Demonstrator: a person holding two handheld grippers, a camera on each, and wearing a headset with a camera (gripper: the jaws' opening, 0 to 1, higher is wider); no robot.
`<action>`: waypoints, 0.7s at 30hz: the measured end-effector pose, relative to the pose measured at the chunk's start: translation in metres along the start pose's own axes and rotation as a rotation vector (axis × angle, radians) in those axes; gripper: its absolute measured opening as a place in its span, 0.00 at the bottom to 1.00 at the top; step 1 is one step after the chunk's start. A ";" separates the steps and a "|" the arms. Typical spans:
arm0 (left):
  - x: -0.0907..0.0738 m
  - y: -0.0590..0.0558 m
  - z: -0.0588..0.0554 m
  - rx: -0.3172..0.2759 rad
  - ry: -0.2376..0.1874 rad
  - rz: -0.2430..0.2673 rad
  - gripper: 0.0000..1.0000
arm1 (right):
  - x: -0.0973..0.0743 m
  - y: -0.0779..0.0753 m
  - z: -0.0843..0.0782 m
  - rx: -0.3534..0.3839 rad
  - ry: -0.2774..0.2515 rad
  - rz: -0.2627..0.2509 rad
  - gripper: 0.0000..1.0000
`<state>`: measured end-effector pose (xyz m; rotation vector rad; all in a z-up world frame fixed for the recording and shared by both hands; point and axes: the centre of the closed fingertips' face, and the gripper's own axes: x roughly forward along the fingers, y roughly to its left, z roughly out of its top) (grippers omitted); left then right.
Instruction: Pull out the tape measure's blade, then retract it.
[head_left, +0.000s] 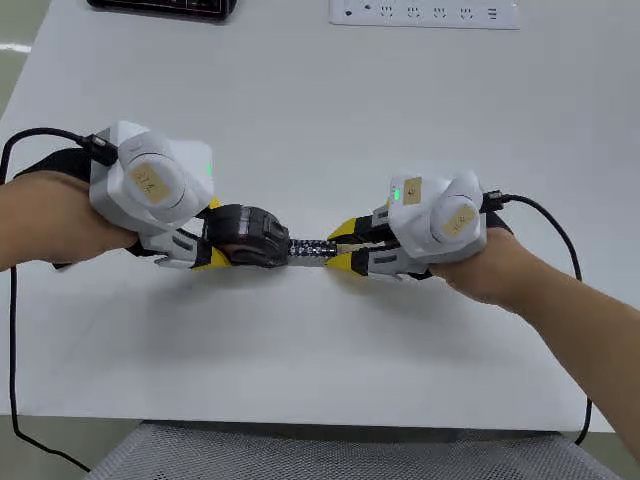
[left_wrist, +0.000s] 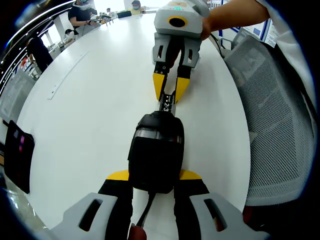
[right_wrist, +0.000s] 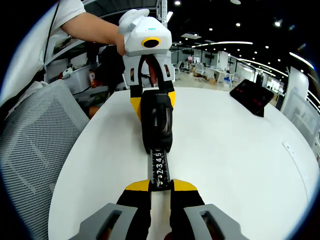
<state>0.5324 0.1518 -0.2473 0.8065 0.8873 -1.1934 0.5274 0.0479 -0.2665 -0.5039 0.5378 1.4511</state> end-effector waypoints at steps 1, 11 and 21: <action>0.000 0.000 0.000 0.000 0.000 0.000 0.26 | -0.001 0.000 0.000 0.000 0.000 -0.001 0.10; 0.000 0.000 0.000 0.000 0.002 -0.001 0.26 | -0.008 -0.001 -0.006 0.005 0.012 -0.011 0.10; -0.001 0.001 0.000 -0.001 0.001 -0.001 0.26 | -0.012 -0.003 -0.010 0.008 0.018 -0.019 0.10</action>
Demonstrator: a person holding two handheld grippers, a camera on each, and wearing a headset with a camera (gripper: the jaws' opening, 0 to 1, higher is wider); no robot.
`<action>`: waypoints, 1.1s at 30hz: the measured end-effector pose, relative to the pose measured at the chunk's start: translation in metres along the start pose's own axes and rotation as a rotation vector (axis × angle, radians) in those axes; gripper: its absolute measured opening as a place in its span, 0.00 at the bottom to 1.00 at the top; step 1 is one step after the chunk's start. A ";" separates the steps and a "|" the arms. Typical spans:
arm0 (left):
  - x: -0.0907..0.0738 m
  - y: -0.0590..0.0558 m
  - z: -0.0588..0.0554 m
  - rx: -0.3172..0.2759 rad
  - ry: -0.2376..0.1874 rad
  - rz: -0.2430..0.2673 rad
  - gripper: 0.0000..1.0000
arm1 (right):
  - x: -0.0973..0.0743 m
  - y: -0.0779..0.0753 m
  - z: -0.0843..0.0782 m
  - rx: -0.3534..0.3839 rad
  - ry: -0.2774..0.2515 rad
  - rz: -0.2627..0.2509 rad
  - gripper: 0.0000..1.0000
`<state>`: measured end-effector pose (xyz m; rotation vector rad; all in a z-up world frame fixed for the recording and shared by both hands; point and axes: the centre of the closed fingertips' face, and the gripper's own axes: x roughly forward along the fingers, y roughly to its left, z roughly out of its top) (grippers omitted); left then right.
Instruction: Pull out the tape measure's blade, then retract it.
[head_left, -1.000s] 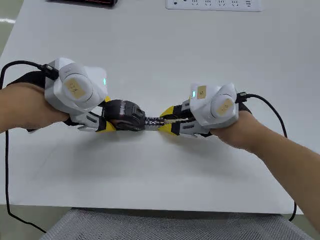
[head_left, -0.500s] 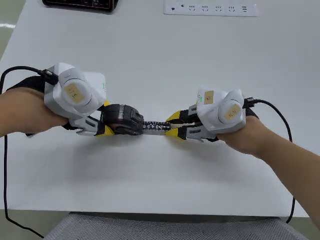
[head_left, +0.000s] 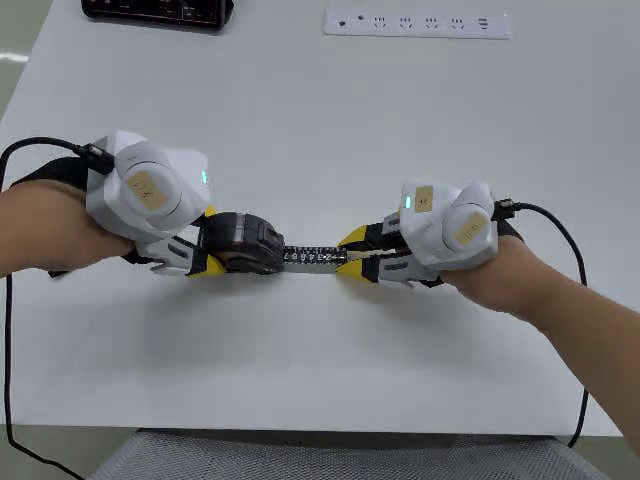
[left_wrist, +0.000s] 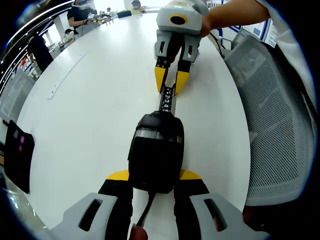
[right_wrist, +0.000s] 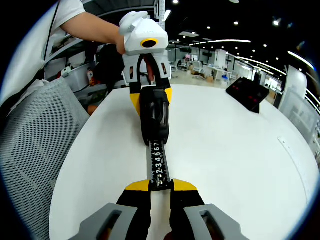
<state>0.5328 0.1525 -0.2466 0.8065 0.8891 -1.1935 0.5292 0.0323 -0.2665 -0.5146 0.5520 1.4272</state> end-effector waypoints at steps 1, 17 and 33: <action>0.000 0.000 0.000 0.000 0.000 0.000 0.26 | -0.001 0.000 -0.001 0.002 0.002 0.000 0.10; 0.001 -0.002 0.001 -0.006 -0.001 0.002 0.26 | -0.012 -0.002 -0.011 0.007 0.018 -0.012 0.10; 0.001 -0.001 0.001 -0.006 0.000 0.000 0.26 | -0.017 -0.003 -0.014 0.007 0.023 -0.025 0.10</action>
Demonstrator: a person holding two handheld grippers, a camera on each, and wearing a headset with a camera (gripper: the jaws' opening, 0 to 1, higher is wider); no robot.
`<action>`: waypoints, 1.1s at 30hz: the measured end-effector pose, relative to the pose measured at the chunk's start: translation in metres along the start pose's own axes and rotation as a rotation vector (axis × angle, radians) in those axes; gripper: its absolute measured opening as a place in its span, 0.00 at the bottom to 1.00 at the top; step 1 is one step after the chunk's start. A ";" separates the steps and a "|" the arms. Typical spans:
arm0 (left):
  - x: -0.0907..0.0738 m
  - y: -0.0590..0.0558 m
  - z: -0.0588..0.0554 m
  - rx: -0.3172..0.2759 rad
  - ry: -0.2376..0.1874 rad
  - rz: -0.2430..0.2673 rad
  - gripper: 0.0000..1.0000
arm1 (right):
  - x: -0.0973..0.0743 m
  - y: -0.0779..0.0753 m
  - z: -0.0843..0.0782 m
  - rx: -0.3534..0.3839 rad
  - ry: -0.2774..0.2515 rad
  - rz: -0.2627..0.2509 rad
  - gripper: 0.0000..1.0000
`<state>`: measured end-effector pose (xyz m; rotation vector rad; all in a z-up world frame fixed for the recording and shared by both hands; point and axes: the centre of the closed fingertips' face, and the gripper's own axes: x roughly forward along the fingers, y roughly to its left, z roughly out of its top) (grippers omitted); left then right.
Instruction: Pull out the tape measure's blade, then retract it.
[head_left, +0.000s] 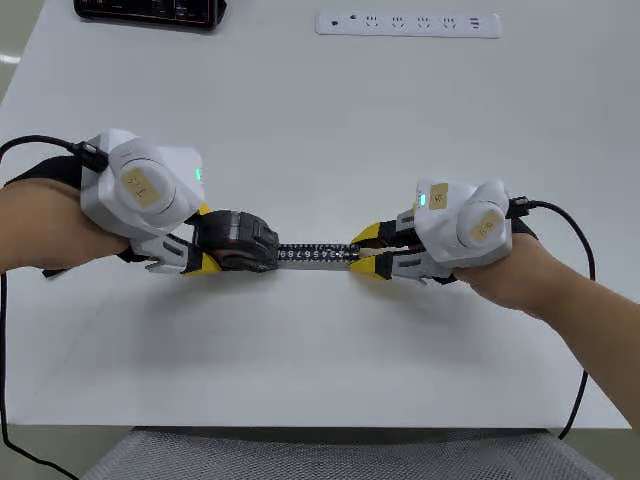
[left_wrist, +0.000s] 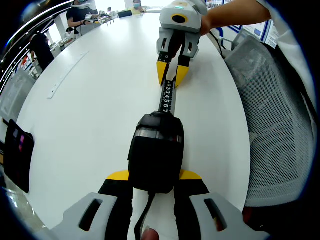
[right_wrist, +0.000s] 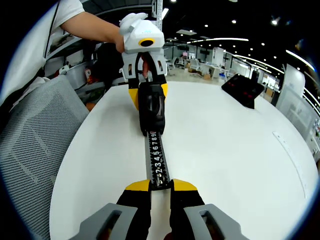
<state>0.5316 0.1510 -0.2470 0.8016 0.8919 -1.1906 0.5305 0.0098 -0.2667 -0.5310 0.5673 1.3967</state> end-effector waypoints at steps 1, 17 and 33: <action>0.000 0.000 0.000 0.000 0.000 0.000 0.26 | -0.001 0.000 -0.001 0.000 0.001 -0.001 0.10; 0.000 0.001 0.000 -0.003 0.000 0.000 0.26 | -0.012 -0.004 -0.011 0.011 0.016 -0.019 0.10; 0.000 0.001 0.000 -0.007 0.000 0.002 0.26 | -0.024 -0.003 -0.019 0.020 0.037 -0.023 0.10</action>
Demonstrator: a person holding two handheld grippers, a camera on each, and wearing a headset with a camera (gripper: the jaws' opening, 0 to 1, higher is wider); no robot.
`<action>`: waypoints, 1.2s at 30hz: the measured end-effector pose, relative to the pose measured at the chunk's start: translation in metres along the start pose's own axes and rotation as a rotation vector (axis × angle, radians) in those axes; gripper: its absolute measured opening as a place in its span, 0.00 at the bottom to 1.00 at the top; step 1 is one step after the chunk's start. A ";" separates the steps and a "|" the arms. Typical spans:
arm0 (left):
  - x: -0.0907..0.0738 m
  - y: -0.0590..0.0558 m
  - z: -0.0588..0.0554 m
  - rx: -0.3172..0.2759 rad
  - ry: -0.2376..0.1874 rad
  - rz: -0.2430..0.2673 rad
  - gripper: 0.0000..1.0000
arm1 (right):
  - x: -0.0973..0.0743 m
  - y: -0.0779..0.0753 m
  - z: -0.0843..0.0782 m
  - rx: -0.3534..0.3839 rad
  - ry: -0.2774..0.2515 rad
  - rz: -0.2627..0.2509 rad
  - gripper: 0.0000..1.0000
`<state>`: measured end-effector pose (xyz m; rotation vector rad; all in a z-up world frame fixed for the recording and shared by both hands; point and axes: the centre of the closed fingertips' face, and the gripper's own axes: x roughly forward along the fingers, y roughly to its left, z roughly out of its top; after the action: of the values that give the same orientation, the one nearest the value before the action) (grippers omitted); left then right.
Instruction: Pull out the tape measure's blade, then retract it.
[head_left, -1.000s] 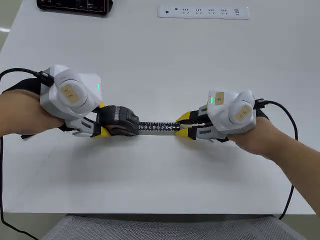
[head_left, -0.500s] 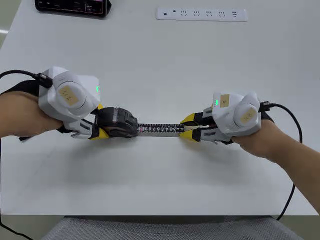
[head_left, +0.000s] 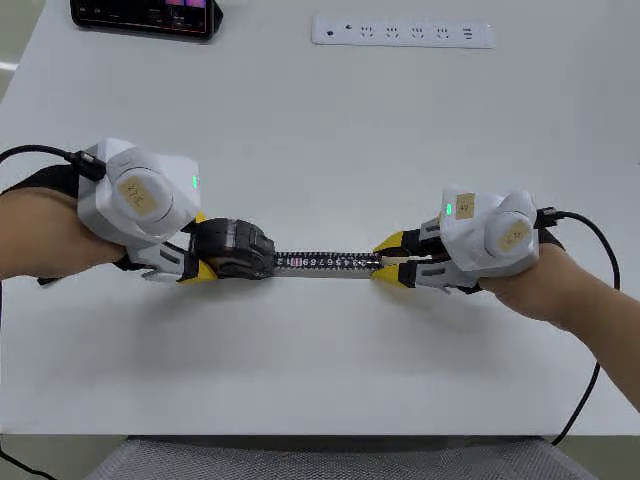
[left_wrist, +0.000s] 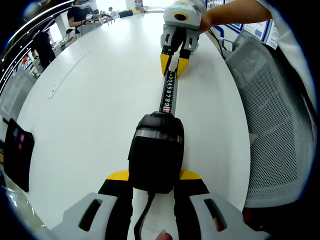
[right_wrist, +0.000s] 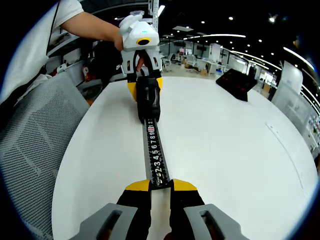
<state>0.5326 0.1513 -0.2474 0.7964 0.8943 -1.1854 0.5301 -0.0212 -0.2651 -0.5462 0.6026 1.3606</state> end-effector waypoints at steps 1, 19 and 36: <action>0.000 0.000 0.000 0.000 0.000 0.000 0.26 | -0.001 0.000 0.000 0.000 0.001 0.000 0.10; 0.000 0.000 0.000 0.002 0.000 0.005 0.26 | -0.017 -0.003 -0.012 -0.003 0.025 -0.001 0.09; 0.000 0.000 0.000 0.005 0.005 0.005 0.26 | -0.036 -0.003 -0.028 0.006 0.051 -0.006 0.09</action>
<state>0.5324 0.1512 -0.2471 0.8055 0.8931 -1.1817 0.5269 -0.0667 -0.2605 -0.5792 0.6460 1.3419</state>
